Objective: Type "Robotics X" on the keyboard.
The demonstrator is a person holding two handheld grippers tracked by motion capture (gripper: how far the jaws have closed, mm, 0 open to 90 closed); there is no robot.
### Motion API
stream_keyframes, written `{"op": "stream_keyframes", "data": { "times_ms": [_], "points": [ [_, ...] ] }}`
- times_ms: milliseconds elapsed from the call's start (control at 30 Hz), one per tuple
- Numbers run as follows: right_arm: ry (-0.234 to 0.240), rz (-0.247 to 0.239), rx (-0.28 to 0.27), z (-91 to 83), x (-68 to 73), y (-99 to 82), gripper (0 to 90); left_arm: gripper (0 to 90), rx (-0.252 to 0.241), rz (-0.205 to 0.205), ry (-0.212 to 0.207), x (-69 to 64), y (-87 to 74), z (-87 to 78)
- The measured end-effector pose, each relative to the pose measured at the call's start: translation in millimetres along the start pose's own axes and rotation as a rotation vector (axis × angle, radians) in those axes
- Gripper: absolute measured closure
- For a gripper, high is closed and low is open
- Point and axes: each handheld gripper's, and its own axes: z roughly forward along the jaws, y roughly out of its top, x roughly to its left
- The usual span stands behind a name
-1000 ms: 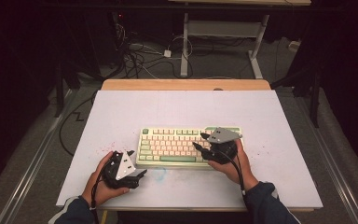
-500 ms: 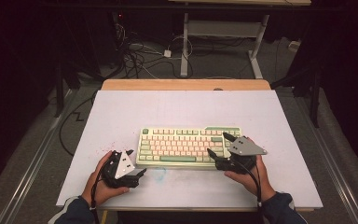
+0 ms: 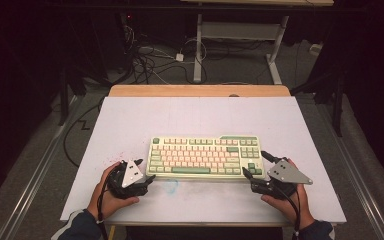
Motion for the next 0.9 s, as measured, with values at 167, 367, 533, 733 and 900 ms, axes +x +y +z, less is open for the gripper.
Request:
{"op": "stream_keyframes", "data": {
  "times_ms": [167, 367, 533, 733, 900],
  "points": [
    [-0.017, 0.009, 0.006, -5.6, -4.6, -6.2, 23.6, 50.0, 0.007, -0.072, -0.007, 7.2, 10.6, -1.9],
    [-0.014, 0.004, 0.023, -5.7, -5.4, -9.4, 23.6, 79.7, 0.074, -0.099, -0.038, 10.1, 22.7, -2.4],
    [-0.005, -0.001, 0.031, -3.4, -3.4, -9.2, 23.6, 87.5, 0.083, -0.099, -0.072, 4.2, 36.8, 2.1],
    [0.007, -0.002, 0.041, -0.2, -0.9, -10.0, 23.5, 87.5, 0.106, -0.053, -0.101, -11.6, 50.7, 19.3],
    [0.004, -0.004, 0.043, 2.5, 2.2, -11.3, 23.7, 87.4, 0.129, -0.013, -0.115, -25.9, 60.9, 41.6]
  ]
}}
